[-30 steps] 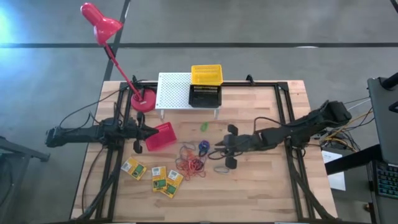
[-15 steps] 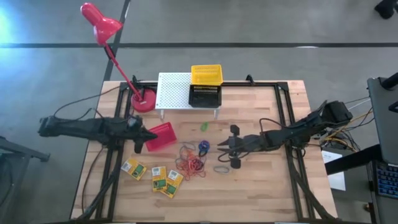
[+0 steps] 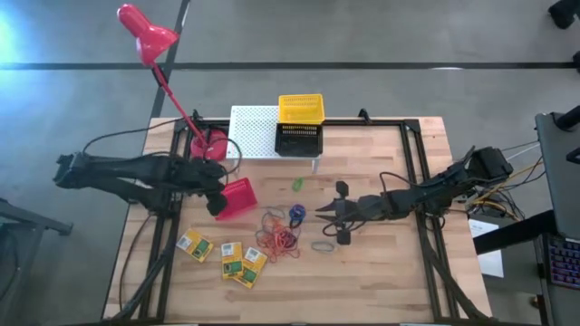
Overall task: Pick & Place Office Desk Supplies
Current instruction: Put the red bin on the shelf
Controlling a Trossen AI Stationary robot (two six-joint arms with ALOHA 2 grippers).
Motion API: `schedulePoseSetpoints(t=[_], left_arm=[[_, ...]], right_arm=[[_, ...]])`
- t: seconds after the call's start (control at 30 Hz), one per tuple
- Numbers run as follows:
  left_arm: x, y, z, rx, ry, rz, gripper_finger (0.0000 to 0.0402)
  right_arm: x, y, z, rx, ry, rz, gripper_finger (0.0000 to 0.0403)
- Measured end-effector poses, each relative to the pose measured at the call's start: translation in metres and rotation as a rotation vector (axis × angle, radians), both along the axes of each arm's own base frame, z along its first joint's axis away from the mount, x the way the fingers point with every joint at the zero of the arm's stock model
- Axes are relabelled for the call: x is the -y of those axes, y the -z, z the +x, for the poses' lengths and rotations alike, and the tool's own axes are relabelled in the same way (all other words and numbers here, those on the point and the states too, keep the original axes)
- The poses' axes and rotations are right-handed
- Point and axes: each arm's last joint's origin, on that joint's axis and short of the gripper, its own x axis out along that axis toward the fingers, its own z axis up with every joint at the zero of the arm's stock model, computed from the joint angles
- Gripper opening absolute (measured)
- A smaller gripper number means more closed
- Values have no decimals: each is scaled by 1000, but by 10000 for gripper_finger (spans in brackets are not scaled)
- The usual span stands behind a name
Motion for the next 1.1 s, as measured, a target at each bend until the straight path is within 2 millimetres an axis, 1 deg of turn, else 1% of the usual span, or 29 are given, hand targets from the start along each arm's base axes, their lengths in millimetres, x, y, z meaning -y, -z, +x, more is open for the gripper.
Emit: schedulePoseSetpoints(t=[0.07, 0.17, 0.27, 0.37, 0.5, 0.63, 0.83, 0.93, 1.07, 1.1], left_arm=[[-5, 8, 3, -72, -37, -41, 96], [-17, 22, 1, -186, -109, -91, 137], [-29, 33, 1, -232, -153, -93, 170], [-39, 43, 4, -234, -145, -83, 190], [-43, 58, 6, -244, -92, -82, 194], [-42, 70, 7, -245, -75, -117, 179], [-41, 86, 5, -227, -69, -134, 132], [-39, 90, 6, -196, -65, -172, 96], [-36, 91, 7, -164, -84, -241, 25], [-35, 91, 8, -159, -96, -257, 16]], right_arm=[[0, 0, 0, 3, 2, 8, 66], [0, 0, 0, 3, 2, 7, 64], [0, -1, 0, 8, -1, 3, 63], [0, -1, 0, 9, -3, -1, 65], [0, -1, 0, 13, -1, 4, 64], [0, -1, 1, 17, 4, 19, 61], [0, -2, 1, 25, 4, 23, 63], [0, -2, 1, 25, 4, 23, 63], [0, -2, 1, 25, 6, 27, 59], [0, -2, 1, 24, 6, 29, 59]])
